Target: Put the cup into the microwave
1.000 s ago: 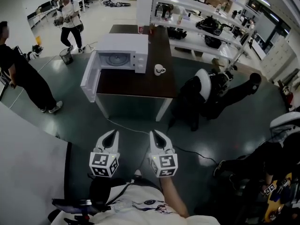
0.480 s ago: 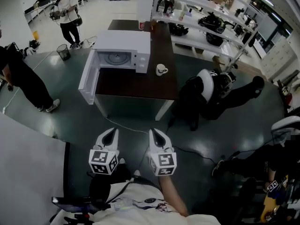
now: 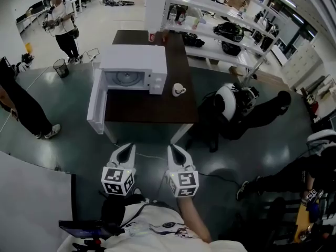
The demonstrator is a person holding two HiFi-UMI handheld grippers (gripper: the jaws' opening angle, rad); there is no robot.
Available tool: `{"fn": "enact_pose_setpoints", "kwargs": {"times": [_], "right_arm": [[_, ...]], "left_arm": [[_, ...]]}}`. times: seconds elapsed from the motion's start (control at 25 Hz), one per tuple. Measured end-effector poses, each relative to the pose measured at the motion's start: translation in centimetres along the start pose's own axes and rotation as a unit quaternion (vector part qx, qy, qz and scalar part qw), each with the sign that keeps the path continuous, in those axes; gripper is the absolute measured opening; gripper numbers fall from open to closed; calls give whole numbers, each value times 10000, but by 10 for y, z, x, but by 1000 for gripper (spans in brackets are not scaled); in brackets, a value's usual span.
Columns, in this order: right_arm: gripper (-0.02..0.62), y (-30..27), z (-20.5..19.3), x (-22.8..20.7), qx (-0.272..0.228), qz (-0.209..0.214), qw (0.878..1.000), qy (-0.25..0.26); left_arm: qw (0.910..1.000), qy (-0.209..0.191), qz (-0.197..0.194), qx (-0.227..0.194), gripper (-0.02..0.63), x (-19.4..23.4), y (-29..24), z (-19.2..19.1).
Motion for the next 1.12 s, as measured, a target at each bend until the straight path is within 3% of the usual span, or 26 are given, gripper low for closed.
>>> {"fn": "enact_pose_setpoints", "kwargs": {"times": [0.4,0.64,0.84,1.12], "right_arm": [[2,-24,-9,6,399,-104,9992,-5],[2,-64,-22,-21,524,-49,9985,-180],[2,-126,-13,-59,208,217,9994,-167],[2,-194,8,-123,-374,421,9982,-190]], "left_arm": [[9989,270,-100,359,-2,29,-22,-9],[9982,234,18,545,-2,34,-61,-11],[9986,49,321,415,-1,42,-114,13],[9990,-214,390,104,-1,40,-194,57]]}}
Point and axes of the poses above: the fingertips, and each gripper's own axes: y backward along the fingers, x to its left, z out of its top, the point moved 10 cm from there along y, backward along the fingers, and after that the axes turned 11 degrees about y, right-handed, at the moved point
